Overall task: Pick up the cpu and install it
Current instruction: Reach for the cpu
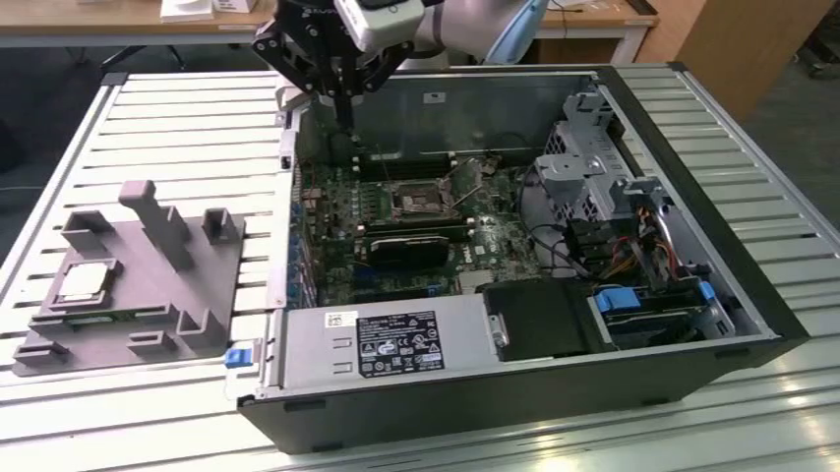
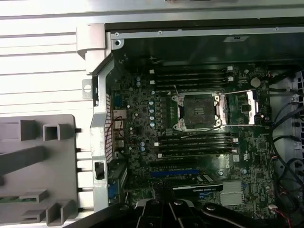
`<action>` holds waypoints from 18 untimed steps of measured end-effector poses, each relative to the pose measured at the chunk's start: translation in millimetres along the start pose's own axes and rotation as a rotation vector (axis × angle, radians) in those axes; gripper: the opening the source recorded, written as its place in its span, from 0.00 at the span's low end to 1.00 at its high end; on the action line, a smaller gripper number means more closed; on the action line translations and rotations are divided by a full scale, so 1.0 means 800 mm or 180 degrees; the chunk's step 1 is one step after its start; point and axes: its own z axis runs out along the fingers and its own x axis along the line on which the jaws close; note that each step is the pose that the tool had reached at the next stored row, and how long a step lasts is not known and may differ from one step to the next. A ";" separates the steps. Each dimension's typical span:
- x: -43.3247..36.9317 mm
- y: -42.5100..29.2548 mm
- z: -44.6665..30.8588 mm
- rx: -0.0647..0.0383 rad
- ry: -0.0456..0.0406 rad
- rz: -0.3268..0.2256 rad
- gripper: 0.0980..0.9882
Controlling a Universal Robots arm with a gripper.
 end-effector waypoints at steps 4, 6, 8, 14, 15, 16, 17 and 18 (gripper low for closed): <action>0.003 -0.0002 0.0001 0.0000 0.0000 0.0000 0.01; 0.004 -0.0003 0.0001 0.0000 0.0000 0.0000 0.01; 0.005 -0.0004 0.0002 0.0000 0.0001 0.0000 0.01; 0.007 -0.0005 0.0004 0.0000 0.0003 0.0000 0.01; 0.007 -0.0005 0.0005 0.0000 0.0003 0.0000 0.01; 0.007 -0.0005 0.0005 0.0000 0.0004 0.0001 0.01; 0.008 -0.0006 0.0006 0.0000 0.0004 0.0000 0.01; 0.008 -0.0006 0.0006 0.0000 0.0004 0.0000 0.01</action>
